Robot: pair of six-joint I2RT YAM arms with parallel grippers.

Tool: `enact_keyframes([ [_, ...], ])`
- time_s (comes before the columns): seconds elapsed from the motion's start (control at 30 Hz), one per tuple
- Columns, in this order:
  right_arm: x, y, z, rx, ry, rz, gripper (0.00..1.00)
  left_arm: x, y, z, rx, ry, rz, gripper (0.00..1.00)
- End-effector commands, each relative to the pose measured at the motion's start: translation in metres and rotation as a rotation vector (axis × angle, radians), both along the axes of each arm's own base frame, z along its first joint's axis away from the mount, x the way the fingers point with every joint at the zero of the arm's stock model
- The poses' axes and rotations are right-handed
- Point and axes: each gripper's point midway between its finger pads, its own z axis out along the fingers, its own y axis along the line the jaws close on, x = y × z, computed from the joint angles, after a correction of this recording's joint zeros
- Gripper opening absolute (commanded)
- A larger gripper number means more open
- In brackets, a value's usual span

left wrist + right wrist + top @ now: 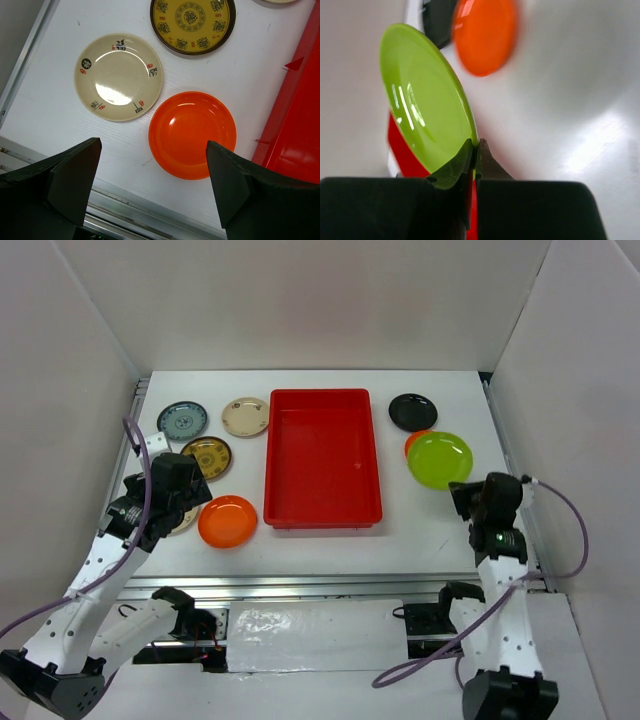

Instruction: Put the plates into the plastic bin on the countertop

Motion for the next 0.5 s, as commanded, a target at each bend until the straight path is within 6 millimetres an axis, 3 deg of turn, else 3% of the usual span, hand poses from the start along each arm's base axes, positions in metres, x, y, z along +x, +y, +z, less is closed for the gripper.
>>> enact_keyframes([
  [0.0,0.037,0.034,0.046,-0.024,-0.077,0.164,0.00,0.004,0.001,0.008,0.010,-0.026,0.004,0.99],
  [0.03,0.055,0.053,0.078,-0.027,-0.147,0.257,0.00,0.004,0.002,0.009,0.010,-0.028,0.007,0.99],
  [0.07,0.077,0.069,0.058,-0.018,-0.058,0.335,0.00,0.004,0.003,0.010,0.006,-0.032,0.019,0.99],
  [0.1,0.087,0.103,0.058,-0.044,-0.032,0.474,0.00,0.003,0.006,0.011,0.008,-0.037,0.032,0.99],
  [0.13,0.104,0.122,0.089,-0.058,-0.055,0.546,0.00,0.002,0.009,0.013,0.004,-0.049,0.045,0.99],
  [0.17,0.127,0.138,0.061,-0.059,0.044,0.599,0.00,0.002,0.011,0.015,0.000,-0.058,0.050,0.99],
  [0.2,0.134,0.160,0.055,-0.077,0.072,0.675,0.00,0.001,0.013,0.017,-0.003,-0.071,0.057,0.99],
  [0.23,0.152,0.172,0.076,-0.082,0.039,0.701,0.00,0.000,0.013,0.017,-0.004,-0.074,0.055,0.99],
  [0.27,0.159,0.180,0.025,-0.061,0.167,0.721,0.00,0.000,0.012,0.018,-0.006,-0.078,0.051,0.99],
  [0.33,0.192,0.204,0.052,-0.059,0.110,0.761,0.00,0.000,0.013,0.018,-0.005,-0.082,0.053,0.99],
  [0.37,0.205,0.214,0.023,-0.055,0.174,0.784,0.00,0.000,0.013,0.017,-0.005,-0.079,0.053,0.99],
  [0.4,0.210,0.223,0.015,-0.054,0.191,0.800,0.00,0.000,0.012,0.016,-0.003,-0.075,0.047,0.99],
  [0.43,0.219,0.239,0.027,-0.064,0.164,0.827,0.00,0.001,0.011,0.016,-0.005,-0.074,0.044,0.99],
  [0.47,0.225,0.248,0.003,-0.057,0.210,0.846,0.00,0.002,0.011,0.015,-0.003,-0.071,0.040,0.99],
])
